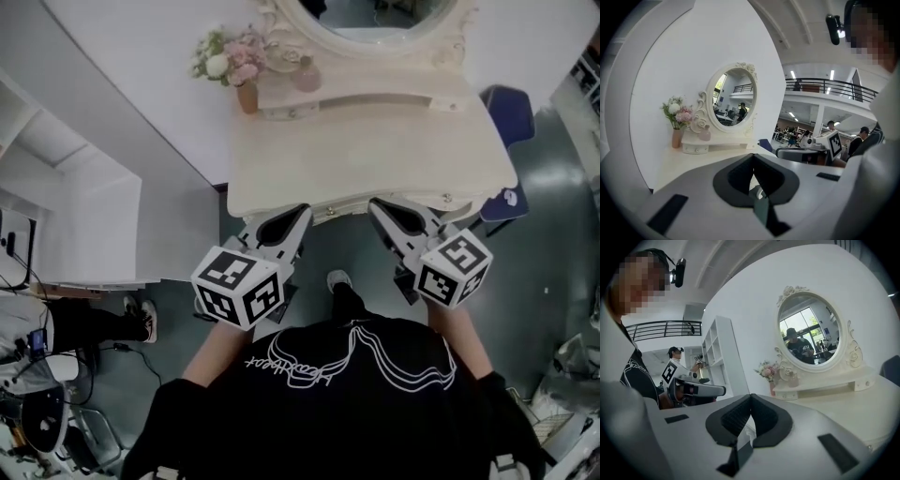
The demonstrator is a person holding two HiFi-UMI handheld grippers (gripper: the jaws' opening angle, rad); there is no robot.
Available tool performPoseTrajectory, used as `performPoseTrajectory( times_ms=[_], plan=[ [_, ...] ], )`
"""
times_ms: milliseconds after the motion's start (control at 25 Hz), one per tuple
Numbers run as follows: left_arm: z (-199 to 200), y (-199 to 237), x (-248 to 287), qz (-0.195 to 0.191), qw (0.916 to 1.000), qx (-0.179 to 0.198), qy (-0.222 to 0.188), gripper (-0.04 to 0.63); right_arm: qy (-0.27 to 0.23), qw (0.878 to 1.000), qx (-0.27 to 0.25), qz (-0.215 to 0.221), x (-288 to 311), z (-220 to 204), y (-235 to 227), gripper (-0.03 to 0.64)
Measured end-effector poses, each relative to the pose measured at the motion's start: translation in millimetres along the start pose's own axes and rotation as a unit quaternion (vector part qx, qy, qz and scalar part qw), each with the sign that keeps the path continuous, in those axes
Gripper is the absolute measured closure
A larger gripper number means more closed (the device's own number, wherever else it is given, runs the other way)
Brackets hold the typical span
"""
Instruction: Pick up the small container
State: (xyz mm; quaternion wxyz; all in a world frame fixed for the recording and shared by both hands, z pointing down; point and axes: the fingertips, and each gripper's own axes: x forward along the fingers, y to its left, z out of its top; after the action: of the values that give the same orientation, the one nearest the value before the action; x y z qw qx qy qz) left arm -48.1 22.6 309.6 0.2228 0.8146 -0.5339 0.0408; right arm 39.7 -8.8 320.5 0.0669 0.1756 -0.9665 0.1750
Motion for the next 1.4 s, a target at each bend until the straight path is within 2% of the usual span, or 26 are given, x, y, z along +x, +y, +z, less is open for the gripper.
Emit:
performPoseTrajectory(
  times_ms=[280, 480, 760, 960, 1400],
  plan=[
    [33, 56, 83, 0.033, 0.9993, -0.019, -0.002, 0.592, 0.023, 0.999, 0.000, 0.025, 53, 24, -89, 0.615],
    [48, 80, 123, 0.048, 0.9988, -0.005, -0.012, 0.592, 0.019, 0.999, -0.013, 0.042, 82, 36, -132, 0.615],
    [55, 112, 133, 0.067, 0.9973, -0.002, -0.030, 0.592, 0.008, 0.997, -0.034, 0.062, 112, 45, -147, 0.615],
    [59, 130, 146, 0.066, 0.9969, -0.001, -0.042, 0.592, 0.007, 0.997, -0.047, 0.065, 128, 47, -158, 0.615],
    [79, 188, 188, 0.057, 0.9978, -0.014, -0.030, 0.593, 0.018, 0.998, -0.037, 0.056, 188, 62, -201, 0.615]
  ],
)
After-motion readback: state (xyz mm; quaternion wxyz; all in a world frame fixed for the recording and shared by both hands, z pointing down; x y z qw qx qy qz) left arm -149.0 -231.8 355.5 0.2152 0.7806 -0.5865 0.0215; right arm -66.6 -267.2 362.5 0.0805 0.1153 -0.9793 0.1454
